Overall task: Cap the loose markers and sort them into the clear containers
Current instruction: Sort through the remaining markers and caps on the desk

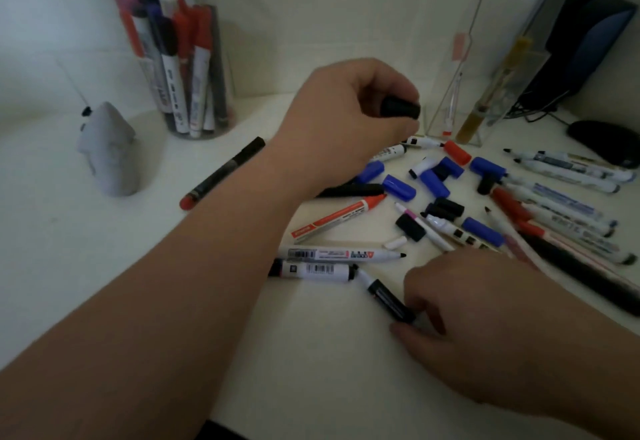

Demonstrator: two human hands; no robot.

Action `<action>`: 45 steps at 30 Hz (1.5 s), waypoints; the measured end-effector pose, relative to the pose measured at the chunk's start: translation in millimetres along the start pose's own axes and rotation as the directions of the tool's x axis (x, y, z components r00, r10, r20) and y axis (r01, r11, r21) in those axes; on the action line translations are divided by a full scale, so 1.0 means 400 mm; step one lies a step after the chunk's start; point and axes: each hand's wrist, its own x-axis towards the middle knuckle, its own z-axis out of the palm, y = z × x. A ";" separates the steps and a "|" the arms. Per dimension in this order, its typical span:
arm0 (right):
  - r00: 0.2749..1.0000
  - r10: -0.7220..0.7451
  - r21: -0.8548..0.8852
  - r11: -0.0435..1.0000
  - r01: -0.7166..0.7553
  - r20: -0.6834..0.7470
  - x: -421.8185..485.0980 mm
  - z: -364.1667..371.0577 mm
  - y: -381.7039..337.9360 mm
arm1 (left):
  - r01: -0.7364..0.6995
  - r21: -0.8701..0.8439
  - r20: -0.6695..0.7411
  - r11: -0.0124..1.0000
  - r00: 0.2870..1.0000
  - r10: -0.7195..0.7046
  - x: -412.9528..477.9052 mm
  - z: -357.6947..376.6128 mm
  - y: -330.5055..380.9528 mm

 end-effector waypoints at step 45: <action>0.598 0.219 0.444 0.858 0.257 -0.771 -0.030 -0.014 0.153 | 0.266 -0.647 0.357 0.715 0.934 -0.024 -0.046 0.117 -0.001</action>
